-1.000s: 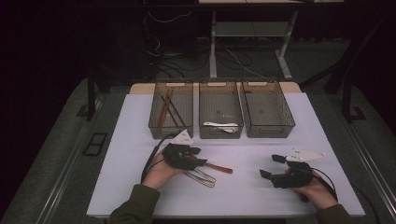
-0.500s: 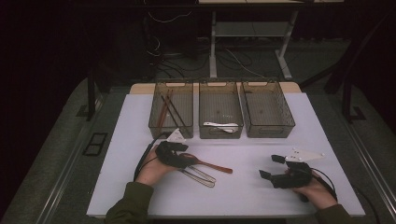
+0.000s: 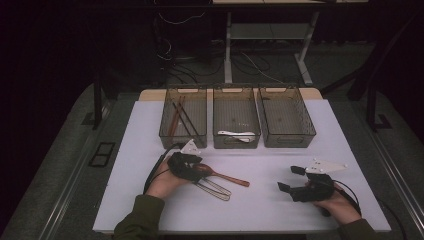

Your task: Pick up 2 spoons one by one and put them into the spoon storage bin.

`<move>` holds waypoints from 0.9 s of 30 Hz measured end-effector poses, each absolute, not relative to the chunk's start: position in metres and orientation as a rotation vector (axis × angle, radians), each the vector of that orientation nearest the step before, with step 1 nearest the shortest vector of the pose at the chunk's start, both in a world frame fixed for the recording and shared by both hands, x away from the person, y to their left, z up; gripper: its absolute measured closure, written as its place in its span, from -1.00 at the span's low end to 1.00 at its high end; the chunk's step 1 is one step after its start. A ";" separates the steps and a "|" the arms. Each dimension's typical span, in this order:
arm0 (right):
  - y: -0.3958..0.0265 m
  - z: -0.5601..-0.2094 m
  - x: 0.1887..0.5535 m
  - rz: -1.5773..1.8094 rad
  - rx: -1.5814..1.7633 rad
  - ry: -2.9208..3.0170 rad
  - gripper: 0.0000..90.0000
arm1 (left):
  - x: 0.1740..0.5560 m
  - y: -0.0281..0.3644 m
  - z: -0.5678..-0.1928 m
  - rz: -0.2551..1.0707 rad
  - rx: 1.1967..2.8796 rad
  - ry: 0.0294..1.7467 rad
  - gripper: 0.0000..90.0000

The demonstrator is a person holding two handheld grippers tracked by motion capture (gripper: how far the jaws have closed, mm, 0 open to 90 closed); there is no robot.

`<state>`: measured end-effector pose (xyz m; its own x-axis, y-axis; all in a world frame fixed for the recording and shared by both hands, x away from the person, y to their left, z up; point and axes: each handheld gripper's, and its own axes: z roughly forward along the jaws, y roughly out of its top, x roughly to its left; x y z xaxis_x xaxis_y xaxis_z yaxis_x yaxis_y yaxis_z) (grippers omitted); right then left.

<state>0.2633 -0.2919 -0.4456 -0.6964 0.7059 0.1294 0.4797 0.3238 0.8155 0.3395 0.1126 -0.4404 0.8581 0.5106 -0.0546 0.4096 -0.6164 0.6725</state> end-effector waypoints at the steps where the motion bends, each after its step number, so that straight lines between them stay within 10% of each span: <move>1: -0.292 -0.446 0.263 1.310 1.073 2.341 -0.59 | 0.340 0.112 -0.441 0.186 2.317 0.661 -0.12; 27: -0.291 -0.446 0.263 1.307 1.069 2.341 -0.59 | 0.341 0.110 -0.444 0.188 2.324 0.583 0.18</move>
<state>0.2631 -0.2912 -0.4457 -0.6977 0.7054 0.1250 0.4768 0.3269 0.8159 0.3409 0.1104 -0.4440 0.8870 0.4607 -0.0314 0.3554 -0.6376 0.6835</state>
